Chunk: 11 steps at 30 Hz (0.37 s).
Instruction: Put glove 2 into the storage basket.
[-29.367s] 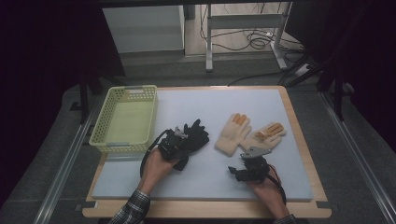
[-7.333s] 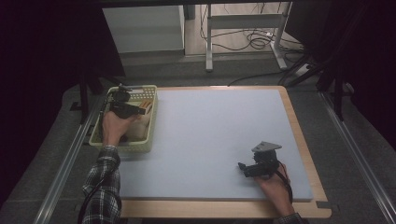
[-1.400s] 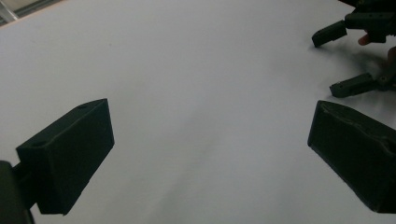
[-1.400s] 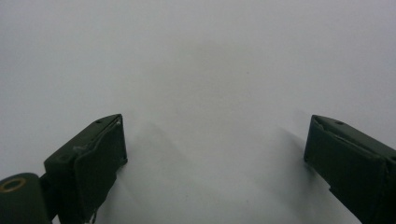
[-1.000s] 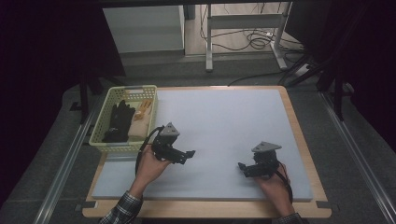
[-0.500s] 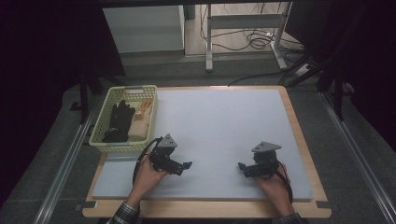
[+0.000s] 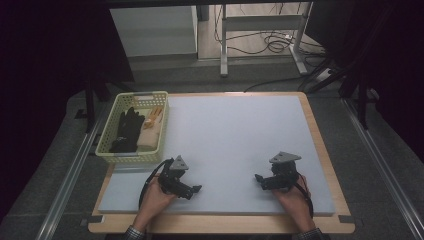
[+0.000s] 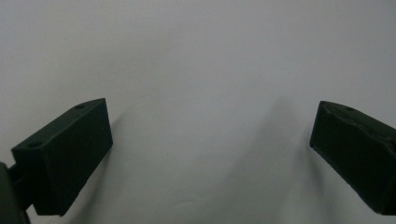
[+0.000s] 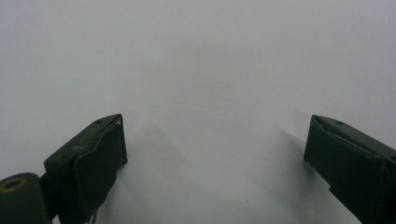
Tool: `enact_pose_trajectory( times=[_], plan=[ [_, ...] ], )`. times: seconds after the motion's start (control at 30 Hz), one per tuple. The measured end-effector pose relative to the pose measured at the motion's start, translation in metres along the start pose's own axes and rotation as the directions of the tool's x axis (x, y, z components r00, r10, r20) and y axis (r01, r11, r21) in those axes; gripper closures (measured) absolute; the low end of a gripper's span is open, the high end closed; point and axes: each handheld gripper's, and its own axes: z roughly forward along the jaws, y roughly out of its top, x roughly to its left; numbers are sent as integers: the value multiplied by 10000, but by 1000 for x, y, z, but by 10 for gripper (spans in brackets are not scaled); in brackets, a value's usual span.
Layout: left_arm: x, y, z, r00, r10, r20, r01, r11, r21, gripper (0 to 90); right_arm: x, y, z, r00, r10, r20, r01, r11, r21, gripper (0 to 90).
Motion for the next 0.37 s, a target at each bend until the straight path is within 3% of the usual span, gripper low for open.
enact_pose_trajectory(
  times=[0.1, 0.37],
  plan=[
    [-4, 0, 1, 9995, 199, -254, -197, 9998, 65, 0, 0, 0, 0, 10000, 4, 1, -4, 10000, 1, 53],
    [-4, -1, 2, 9995, 172, -265, -171, 9998, 29, 0, 0, 0, 0, 10000, 2, -14, -2, 10000, 5, 55]
  ],
)
